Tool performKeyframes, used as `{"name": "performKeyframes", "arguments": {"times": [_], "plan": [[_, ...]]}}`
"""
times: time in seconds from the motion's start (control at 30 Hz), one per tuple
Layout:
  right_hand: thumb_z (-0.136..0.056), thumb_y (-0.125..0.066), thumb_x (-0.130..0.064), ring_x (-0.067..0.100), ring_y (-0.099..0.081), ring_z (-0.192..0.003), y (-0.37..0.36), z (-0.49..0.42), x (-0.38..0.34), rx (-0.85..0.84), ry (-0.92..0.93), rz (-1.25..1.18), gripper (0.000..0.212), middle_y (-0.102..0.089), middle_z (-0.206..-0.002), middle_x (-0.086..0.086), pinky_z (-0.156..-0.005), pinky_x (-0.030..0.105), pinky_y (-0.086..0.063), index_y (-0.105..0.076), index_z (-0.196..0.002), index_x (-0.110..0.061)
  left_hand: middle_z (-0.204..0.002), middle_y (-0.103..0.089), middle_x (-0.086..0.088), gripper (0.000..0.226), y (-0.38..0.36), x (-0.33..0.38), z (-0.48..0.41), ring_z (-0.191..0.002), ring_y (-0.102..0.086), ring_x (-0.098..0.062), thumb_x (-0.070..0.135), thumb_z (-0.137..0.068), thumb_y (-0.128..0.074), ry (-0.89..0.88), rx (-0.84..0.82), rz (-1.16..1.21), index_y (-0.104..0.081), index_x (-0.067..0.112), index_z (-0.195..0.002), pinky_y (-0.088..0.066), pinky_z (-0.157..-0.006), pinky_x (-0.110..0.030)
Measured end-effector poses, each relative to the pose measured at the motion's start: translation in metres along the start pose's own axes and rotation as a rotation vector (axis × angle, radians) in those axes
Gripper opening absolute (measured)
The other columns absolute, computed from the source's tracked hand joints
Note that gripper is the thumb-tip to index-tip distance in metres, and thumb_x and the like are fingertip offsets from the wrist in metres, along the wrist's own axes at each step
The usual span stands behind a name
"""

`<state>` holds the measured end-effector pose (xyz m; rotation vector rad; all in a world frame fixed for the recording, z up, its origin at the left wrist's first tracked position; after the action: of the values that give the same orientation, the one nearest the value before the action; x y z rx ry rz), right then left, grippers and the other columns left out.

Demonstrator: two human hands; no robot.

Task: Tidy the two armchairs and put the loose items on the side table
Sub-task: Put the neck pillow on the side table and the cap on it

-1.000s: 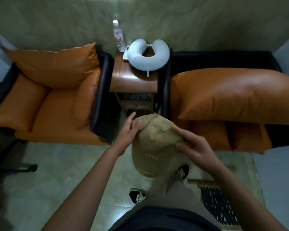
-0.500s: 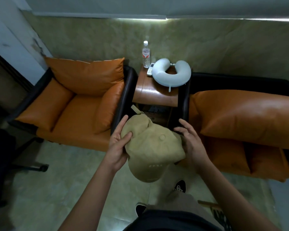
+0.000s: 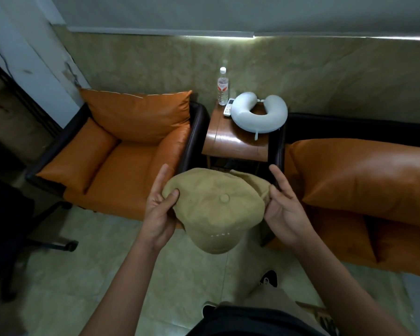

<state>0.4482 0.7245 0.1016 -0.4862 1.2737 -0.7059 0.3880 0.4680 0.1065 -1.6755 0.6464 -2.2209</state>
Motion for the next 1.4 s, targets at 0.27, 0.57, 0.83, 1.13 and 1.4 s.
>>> {"name": "performKeyframes", "arguments": {"times": [0.27, 0.57, 0.83, 1.13, 1.4], "plan": [[-0.094, -0.056, -0.013, 0.028, -0.06, -0.119, -0.012, -0.009, -0.019, 0.008, 0.133, -0.129, 0.061, -0.065, -0.121, 0.009, -0.104, 0.048, -0.047, -0.043, -0.149, -0.033, -0.126, -0.067, -0.013, 0.06, -0.001, 0.001, 0.0, -0.112, -0.066, -0.024, 0.008, -0.089, -0.057, -0.003, 0.022, 0.071, -0.048, 0.026, -0.146, -0.058, -0.087, -0.032], [-0.077, -0.078, -0.015, 0.022, -0.061, -0.114, -0.034, 0.004, -0.03, -0.143, 0.16, 0.564, 0.058, -0.063, -0.121, 0.001, -0.1, 0.041, -0.053, -0.062, -0.132, -0.029, -0.113, -0.07, -0.014, 0.029, 0.004, 0.005, -0.011, -0.102, -0.068, -0.024, 0.014, -0.092, -0.06, -0.057, 0.102, -0.058, -0.064, 0.01, -0.121, -0.059, -0.083, -0.03], [-0.097, -0.06, -0.036, 0.021, -0.063, -0.104, -0.014, -0.006, -0.042, 0.036, 0.358, 1.016, 0.022, -0.067, -0.107, 0.0, -0.092, 0.05, -0.055, -0.075, -0.11, -0.026, -0.091, -0.074, -0.003, 0.013, -0.002, -0.005, -0.022, -0.086, -0.07, -0.014, 0.012, -0.099, -0.056, -0.062, 0.074, -0.287, -0.068, 0.009, -0.103, -0.058, -0.07, -0.026], [-0.081, -0.078, -0.045, -0.003, -0.048, -0.101, 0.001, -0.038, -0.027, -0.126, 0.115, 1.449, 0.049, -0.045, -0.111, -0.011, -0.084, 0.009, -0.042, -0.062, -0.127, -0.038, -0.089, -0.07, -0.004, 0.014, -0.015, -0.005, -0.085, -0.082, -0.067, -0.015, 0.018, -0.1, -0.056, 0.007, 0.074, -0.3, -0.067, 0.01, -0.1, -0.057, -0.068, -0.027], [-0.084, -0.076, -0.031, 0.001, -0.051, -0.094, 0.011, -0.153, -0.058, -0.005, 0.277, 1.418, 0.013, -0.049, -0.104, -0.003, -0.075, 0.014, -0.047, -0.07, -0.087, -0.021, -0.098, -0.07, -0.006, 0.019, -0.026, -0.008, -0.191, -0.095, -0.066, -0.021, 0.021, -0.102, -0.052, 0.079, 0.01, -0.45, -0.066, 0.009, -0.105, -0.057, -0.074, -0.027]]}}
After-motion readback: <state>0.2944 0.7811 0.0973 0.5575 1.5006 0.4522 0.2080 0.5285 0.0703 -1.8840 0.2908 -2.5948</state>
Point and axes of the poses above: each hand's wrist, its own z-axis away from the middle knuckle, its own y-axis out of the back of the hand, x = y × z, the point moved 9 cm from there along -z, towards the middle knuckle
